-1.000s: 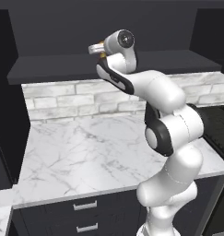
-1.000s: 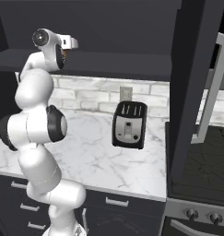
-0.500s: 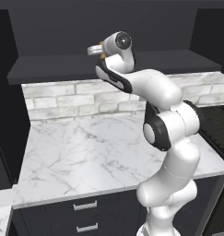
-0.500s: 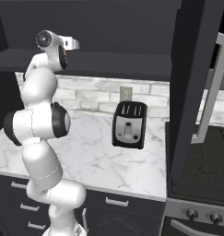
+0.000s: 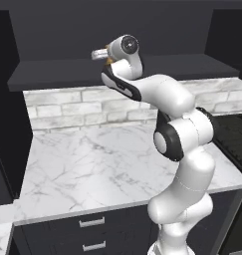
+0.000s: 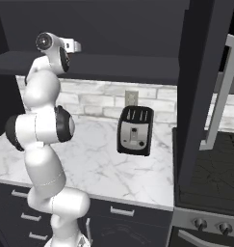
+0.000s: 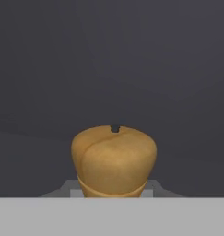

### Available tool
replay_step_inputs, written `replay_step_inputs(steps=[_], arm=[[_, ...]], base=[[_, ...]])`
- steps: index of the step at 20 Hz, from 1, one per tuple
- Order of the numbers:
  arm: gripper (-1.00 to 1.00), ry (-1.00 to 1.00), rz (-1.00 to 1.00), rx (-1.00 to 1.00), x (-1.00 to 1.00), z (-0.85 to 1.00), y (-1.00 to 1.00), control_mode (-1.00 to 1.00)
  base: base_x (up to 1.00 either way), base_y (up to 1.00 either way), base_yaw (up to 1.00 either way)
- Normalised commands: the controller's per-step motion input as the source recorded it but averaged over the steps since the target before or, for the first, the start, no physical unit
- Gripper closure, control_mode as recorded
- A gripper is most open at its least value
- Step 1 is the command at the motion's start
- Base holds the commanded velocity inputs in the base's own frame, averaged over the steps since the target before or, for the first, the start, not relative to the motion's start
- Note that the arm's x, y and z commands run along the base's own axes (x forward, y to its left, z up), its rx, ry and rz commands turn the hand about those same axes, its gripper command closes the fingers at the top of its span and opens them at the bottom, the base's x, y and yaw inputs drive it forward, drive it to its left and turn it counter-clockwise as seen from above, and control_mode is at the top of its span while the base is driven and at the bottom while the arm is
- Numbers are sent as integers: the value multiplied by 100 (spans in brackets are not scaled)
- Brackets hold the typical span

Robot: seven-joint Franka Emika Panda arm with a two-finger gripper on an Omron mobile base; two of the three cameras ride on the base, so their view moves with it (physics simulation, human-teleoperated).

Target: Retrieve the shaker from the cabinet and place it next the steak on a plate on the dining table.

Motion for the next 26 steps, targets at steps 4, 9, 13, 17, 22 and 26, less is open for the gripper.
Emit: replay_step_inputs(steps=[4,9,13,17,22,26], arm=[[100,-11,0,0,-46,14,18,-100],[100,-29,-2,1,-98,5,-8,-100],[100,-34,-2,6,-100,7,-23,-100],[100,-34,-2,5,-100,10,-14,-100],[100,-33,-2,5,-100,13,-14,-100],[100,-27,-3,8,-100,39,-10,-100]], base=[[0,0,0],[0,0,0],[0,0,0],[0,0,0],[0,0,0],[0,0,0]])
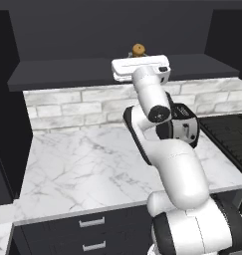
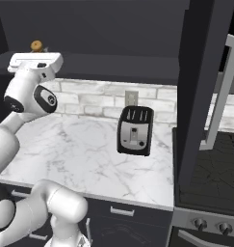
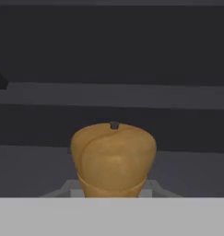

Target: Retrieve the shaker from the cabinet and place it next the steak on a plate on the dining table.

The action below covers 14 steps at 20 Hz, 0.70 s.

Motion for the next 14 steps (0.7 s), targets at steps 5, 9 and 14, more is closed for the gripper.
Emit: replay_step_inputs(steps=[5,9,14], arm=[[100,-14,-5,10,-100,42,-14,-100],[100,7,-13,17,-100,25,-43,-100],[100,43,-11,7,-82,37,-36,-100]], base=[[0,0,0],[0,0,0],[0,0,0]])
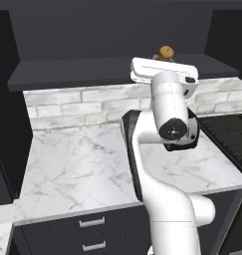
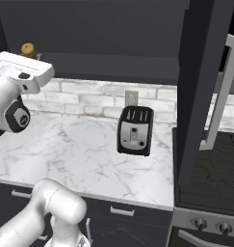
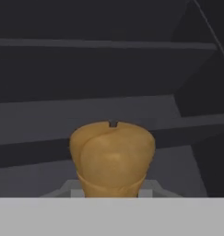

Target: Retrieve the shaker from the cabinet and place it next the steak on a plate on the dining table.

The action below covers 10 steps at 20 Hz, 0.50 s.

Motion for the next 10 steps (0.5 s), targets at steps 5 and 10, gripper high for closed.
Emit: replay_step_inputs(steps=[5,10], arm=[[100,47,-5,2,-71,39,-19,-100],[100,5,8,0,-71,-1,-1,-100]], base=[[0,0,0],[0,0,0]])
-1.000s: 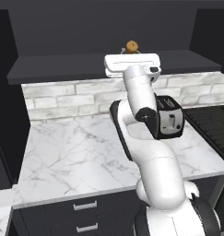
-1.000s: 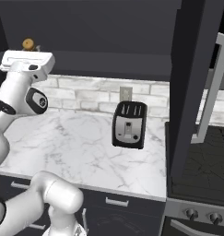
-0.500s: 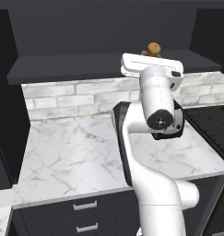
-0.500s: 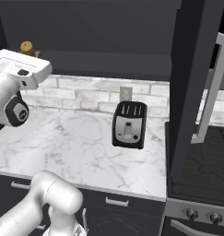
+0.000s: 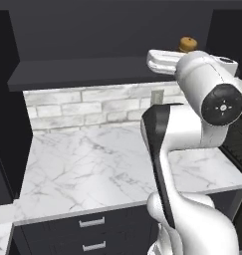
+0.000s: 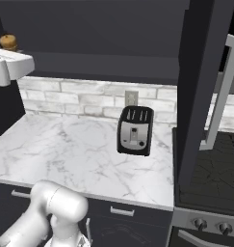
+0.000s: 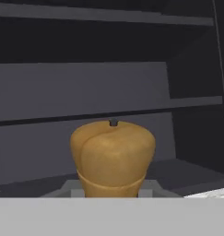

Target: Retrieve the shaker from the cabinet and place it next the steak on a plate on the dining table.

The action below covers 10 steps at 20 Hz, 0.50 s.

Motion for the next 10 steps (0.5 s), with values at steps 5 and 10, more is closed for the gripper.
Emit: replay_step_inputs(steps=[5,10], arm=[[100,1,18,-2,-54,-29,-13,-100],[100,8,20,-5,-38,-41,-29,-100]], base=[[0,0,0],[0,0,0]])
